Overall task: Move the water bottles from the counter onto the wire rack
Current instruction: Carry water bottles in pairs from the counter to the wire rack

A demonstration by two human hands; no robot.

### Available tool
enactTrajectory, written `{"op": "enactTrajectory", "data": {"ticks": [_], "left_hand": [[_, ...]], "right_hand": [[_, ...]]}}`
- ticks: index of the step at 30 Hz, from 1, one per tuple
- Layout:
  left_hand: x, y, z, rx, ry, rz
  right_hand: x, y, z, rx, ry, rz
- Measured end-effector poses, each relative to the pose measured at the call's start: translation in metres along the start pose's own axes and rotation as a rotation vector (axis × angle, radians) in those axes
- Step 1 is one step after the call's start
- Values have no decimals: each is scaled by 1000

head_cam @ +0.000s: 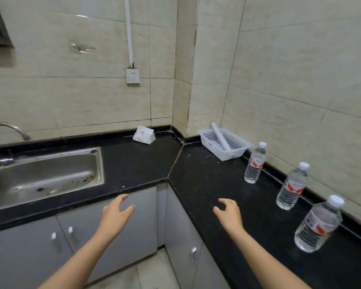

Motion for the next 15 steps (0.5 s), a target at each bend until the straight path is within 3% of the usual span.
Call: {"op": "enactTrajectory", "data": {"ticks": [10,15], "left_hand": [[80,-171,-50,218,79,306],[125,-221,-86,349,84,500]], "right_hand": [[-36,-65,-15,249,-12,-347],[-56,-56,-23,417,10,-511]]}}
Point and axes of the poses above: each hand's wrist, its own y-axis away from the middle knuckle, its own x-axis out of the palm, z = x × y, the point moved 7 cm from there along -y, towards the middle knuckle, and after that the axes turned 4 degrees about x, right-handed, at the moved point
